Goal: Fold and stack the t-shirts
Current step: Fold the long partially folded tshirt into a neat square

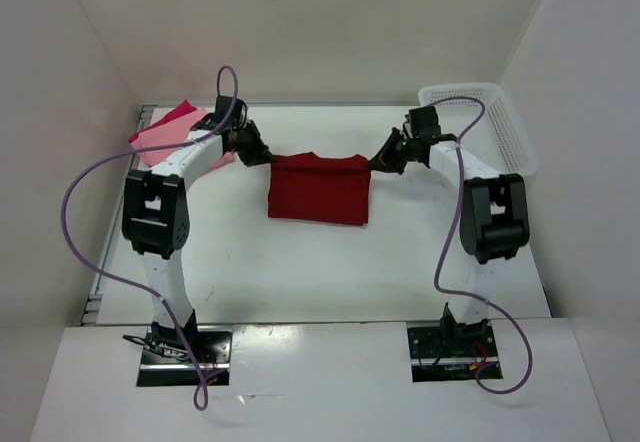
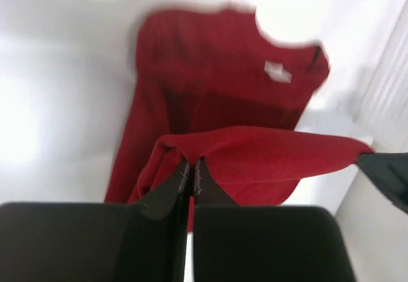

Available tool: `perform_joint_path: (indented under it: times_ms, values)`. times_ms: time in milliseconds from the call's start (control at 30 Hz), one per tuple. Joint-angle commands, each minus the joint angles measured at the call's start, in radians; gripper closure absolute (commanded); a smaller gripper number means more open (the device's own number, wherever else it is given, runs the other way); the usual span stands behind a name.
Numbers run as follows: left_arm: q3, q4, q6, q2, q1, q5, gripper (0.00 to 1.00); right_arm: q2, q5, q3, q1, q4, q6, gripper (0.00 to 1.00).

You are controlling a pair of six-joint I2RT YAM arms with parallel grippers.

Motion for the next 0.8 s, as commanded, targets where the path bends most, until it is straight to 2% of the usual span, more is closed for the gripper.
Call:
perform_joint_path:
  times_ms: [0,133,233,300,367,400,500,600,667,700,733,767]
  values:
    - [0.145,0.071,-0.026,0.089,0.006,-0.084,0.98,0.117,0.008,0.124,-0.032,0.033,-0.052,1.0]
    - [0.231,0.123,-0.063,0.164,0.006,-0.124,0.92,0.243,0.036,0.292,-0.032,0.017,-0.068,1.0]
    - [0.354,0.096,-0.063,0.291,0.006,-0.156,0.91,0.364,0.027,0.423,-0.032,-0.016,-0.068,0.98]
    - [0.406,0.085,-0.087,0.336,0.015,-0.157,0.81,0.447,0.017,0.531,-0.032,-0.046,-0.057,0.9]
    - [0.419,0.107,-0.107,0.361,0.025,-0.143,0.63,0.461,0.028,0.581,-0.022,-0.046,-0.057,0.75]
    - [0.408,0.124,-0.116,0.352,0.035,-0.143,0.58,0.461,0.028,0.592,-0.022,-0.046,-0.057,0.62]
    - [0.347,0.184,-0.129,0.252,0.049,-0.134,0.38,0.423,0.039,0.612,-0.012,-0.056,-0.081,0.47]
    - [0.257,0.225,-0.092,0.166,0.049,-0.111,0.37,0.348,0.069,0.596,0.013,-0.069,-0.115,0.42]
    - [0.198,0.239,-0.057,0.132,0.009,-0.097,0.43,0.311,0.089,0.533,0.042,-0.051,-0.124,0.44]
    - [0.166,0.268,-0.057,0.12,-0.004,-0.097,0.43,0.295,0.089,0.516,0.054,-0.05,-0.125,0.52]
    - [0.103,0.291,-0.057,0.12,-0.024,-0.077,0.44,0.295,0.08,0.504,0.066,-0.05,-0.125,0.72]
    - [0.083,0.307,-0.066,0.12,-0.024,-0.057,0.44,0.295,0.062,0.491,0.077,-0.05,-0.125,0.82]
